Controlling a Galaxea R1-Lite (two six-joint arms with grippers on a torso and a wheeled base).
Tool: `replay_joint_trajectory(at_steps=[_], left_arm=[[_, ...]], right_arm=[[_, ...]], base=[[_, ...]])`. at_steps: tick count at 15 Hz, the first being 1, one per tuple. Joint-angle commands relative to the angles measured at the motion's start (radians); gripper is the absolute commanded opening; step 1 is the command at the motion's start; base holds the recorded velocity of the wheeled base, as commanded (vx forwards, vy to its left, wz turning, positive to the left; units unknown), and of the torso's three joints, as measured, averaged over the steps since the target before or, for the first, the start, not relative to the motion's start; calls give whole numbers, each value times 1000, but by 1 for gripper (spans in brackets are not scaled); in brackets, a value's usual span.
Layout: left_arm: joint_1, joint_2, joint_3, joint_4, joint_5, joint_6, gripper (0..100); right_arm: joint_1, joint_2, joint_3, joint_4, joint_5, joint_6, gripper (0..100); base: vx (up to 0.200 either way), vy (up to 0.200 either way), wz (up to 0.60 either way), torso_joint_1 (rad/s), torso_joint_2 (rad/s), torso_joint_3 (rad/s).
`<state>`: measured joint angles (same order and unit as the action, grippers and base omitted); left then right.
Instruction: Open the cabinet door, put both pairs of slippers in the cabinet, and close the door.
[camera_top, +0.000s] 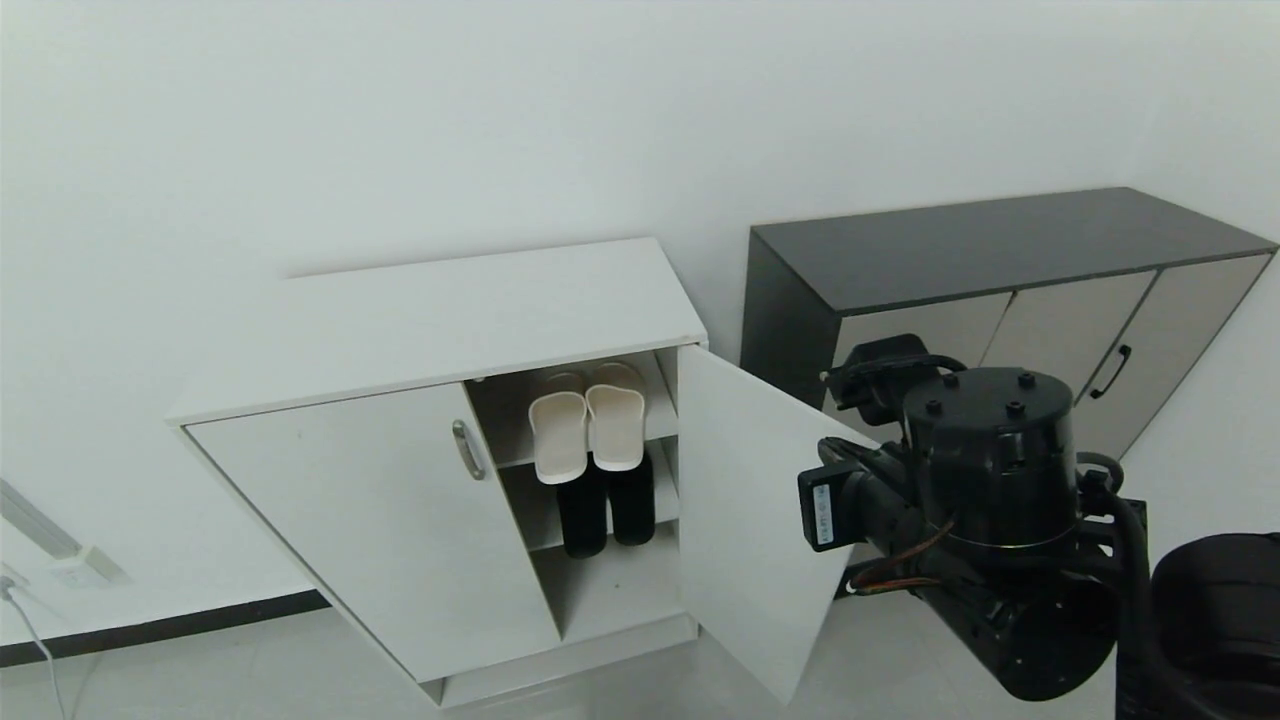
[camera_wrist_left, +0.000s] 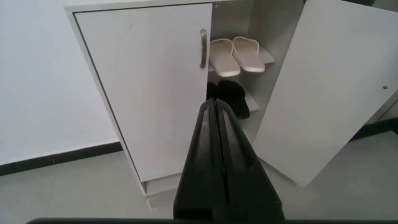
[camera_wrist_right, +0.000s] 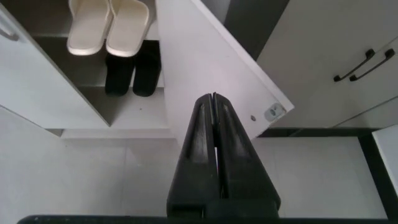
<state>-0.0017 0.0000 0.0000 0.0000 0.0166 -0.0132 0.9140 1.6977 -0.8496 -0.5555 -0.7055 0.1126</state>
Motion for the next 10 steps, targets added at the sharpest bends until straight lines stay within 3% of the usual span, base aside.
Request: replay_joint_trajectory(at_steps=[1,4,8,10], left_arm=[[0,0,0,0,0,-1,0],[0,0,0,0,0,-1,0],[0,0,0,0,2,-2,0],[0,0,0,0,2,-2,0]], right_arm=[[-1,0,0,0,0,1,0],[-9,0,1,0,0,1,0],[-57,10,-16,2,8,-5,0],[-129,22,-63,6,84,-16,0]], base=[[-200,0,0,2,7,2],[-200,0,0,-1,-1,7],[0,0,0,0,0,0],[0,0,0,0,0,0]])
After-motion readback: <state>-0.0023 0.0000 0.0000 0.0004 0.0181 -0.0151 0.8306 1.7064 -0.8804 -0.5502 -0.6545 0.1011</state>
